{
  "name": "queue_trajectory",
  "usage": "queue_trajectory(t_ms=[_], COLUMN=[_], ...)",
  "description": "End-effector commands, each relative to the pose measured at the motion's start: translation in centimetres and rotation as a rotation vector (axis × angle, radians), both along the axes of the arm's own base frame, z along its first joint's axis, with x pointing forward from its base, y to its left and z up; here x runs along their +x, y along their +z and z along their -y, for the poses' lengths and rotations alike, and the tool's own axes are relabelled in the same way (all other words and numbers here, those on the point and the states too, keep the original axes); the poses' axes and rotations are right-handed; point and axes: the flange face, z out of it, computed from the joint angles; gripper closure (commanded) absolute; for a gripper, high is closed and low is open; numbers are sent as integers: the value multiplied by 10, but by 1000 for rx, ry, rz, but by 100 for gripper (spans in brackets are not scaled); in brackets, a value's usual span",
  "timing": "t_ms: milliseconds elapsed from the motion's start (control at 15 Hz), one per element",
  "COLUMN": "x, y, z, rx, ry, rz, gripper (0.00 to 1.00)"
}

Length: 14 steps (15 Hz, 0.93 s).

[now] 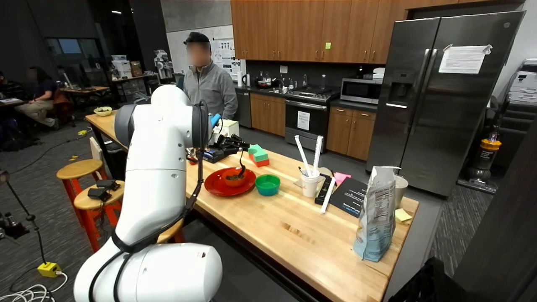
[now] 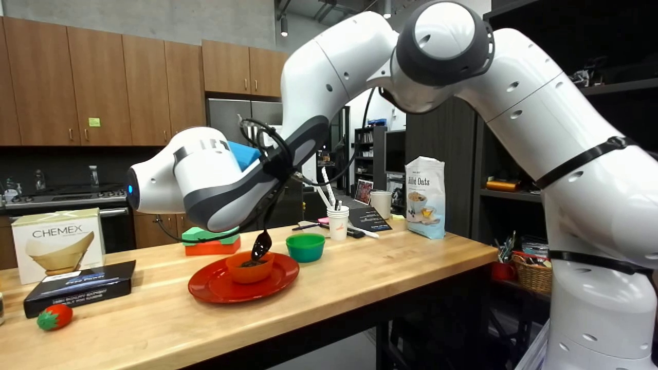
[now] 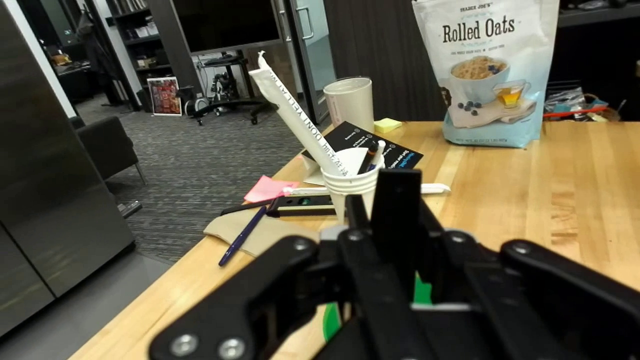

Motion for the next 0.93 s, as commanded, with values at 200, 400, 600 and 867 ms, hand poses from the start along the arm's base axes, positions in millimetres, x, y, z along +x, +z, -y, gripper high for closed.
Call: queue_trajectory(t_ms=[200,400,600,867], x=[15,20,25,25], y=[-1,-6,2,23], z=[-9,-5,8,33], rx=[-63,-49,45,209], ry=[26,10,-94,-215], rz=[-38,-47,1,38], gripper=[94,94,94,94])
